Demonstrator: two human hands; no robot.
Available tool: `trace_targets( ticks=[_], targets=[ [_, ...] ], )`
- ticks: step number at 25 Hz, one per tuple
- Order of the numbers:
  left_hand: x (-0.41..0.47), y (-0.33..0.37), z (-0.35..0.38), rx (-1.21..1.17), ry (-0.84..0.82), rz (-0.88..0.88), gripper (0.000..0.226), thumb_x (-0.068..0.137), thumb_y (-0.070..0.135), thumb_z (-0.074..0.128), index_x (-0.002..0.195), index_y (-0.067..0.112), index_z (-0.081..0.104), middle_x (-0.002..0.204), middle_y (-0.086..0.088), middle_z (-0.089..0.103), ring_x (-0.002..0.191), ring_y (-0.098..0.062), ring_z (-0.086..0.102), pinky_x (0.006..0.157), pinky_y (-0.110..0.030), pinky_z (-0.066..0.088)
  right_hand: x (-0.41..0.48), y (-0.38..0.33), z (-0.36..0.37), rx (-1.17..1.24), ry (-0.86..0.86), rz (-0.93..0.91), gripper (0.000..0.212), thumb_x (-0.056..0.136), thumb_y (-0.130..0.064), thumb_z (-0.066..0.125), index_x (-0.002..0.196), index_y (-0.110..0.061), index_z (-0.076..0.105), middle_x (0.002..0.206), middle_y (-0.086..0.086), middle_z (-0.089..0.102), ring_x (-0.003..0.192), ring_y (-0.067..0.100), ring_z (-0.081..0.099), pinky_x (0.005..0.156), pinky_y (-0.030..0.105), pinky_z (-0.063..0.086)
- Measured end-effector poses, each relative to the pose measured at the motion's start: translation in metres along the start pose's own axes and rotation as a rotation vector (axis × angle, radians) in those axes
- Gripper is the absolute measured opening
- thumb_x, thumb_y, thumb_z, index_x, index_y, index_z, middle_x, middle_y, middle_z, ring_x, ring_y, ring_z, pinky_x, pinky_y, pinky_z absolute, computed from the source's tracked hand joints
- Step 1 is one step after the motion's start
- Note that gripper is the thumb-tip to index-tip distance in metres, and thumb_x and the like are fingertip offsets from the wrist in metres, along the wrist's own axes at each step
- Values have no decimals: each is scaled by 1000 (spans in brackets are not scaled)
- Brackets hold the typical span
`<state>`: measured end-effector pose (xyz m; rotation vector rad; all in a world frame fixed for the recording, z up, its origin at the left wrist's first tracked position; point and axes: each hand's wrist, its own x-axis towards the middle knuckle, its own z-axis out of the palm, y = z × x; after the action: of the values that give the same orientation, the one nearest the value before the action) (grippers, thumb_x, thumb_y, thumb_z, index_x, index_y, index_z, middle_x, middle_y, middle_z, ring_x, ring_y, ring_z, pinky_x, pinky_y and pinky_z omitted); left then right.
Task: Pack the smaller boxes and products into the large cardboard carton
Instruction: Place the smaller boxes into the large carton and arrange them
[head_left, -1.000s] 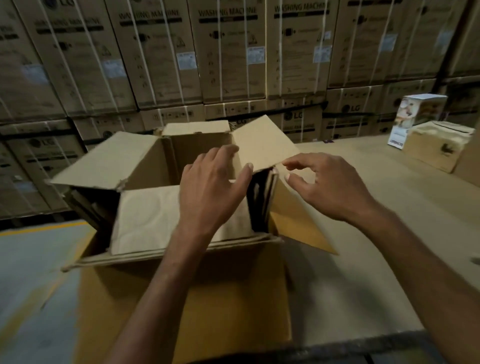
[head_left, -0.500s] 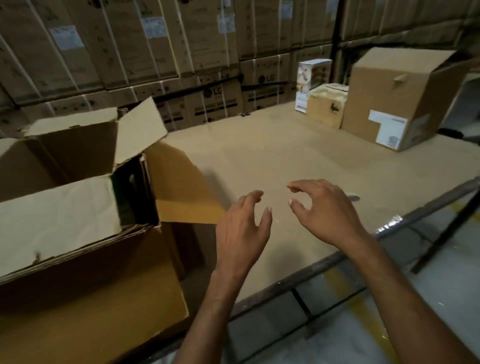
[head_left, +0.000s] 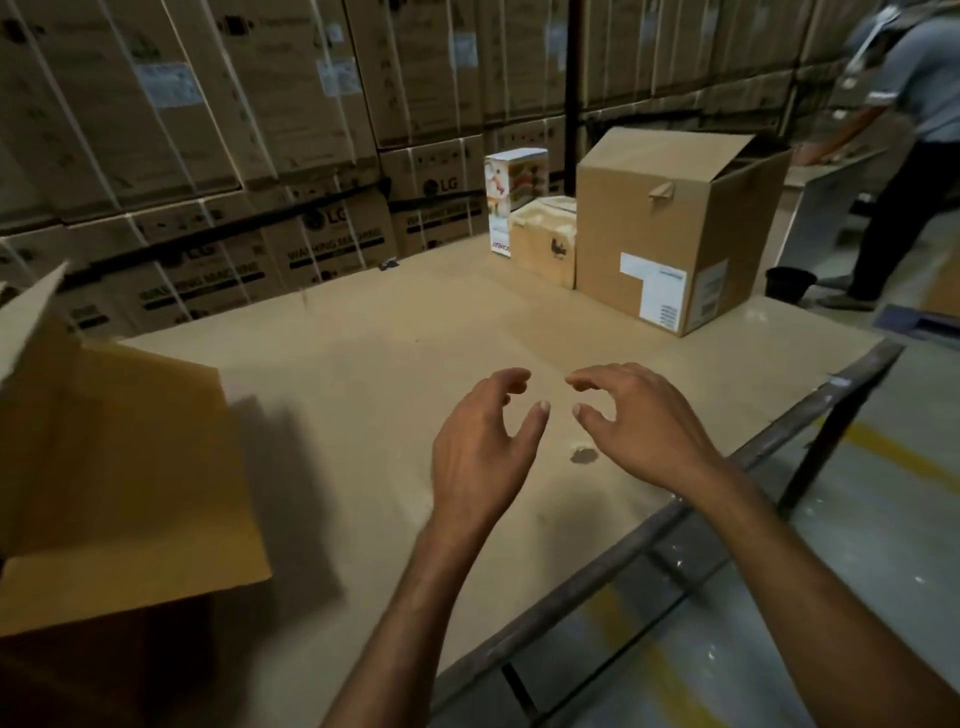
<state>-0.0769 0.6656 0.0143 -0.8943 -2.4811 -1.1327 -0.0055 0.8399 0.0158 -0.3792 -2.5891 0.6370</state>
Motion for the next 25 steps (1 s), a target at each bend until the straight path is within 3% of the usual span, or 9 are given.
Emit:
trace_targets(
  ticks=[5,13,18,21,25],
  targets=[
    [59,60,83,-145,42,-54,42,94,60,61,129,39,59,123,22,66,110,4,61,83,-28,56,66,94,-51,-36,14,-44,36,98,-33,67,133,-36,65,132,-14,66,123,10,55,96,29,45],
    [165,99,161,-165,37,-52,42,93,62,58,128,40,59,121,25,66,109,6,60,83,-31,57,168,188,-90,-14,73,-43,33,96,-28,69,128,-33,69,136,-7,65,129,17,52,99,41,48],
    [233,110,212,-301,-18,-35,33,94,50,64,125,38,61,118,23,67,105,4,63,85,-37,59,221,236,-110,-65,172,-30,37,96,-24,70,133,-29,66,141,-6,60,130,15,48,98,32,41],
    [267,126,241,-372,-70,-43,33,94,43,67,126,37,61,121,23,66,105,4,64,87,-39,59,255,265,-133,-76,241,21,37,100,-25,64,137,-28,63,146,-3,55,137,18,42,103,38,41],
    [321,153,290,-415,-101,-28,39,94,40,68,131,37,58,130,20,61,112,-2,61,91,-41,58,318,326,-153,-89,312,33,32,105,-27,55,135,-26,63,143,-1,57,134,18,44,99,34,38]
  ],
)
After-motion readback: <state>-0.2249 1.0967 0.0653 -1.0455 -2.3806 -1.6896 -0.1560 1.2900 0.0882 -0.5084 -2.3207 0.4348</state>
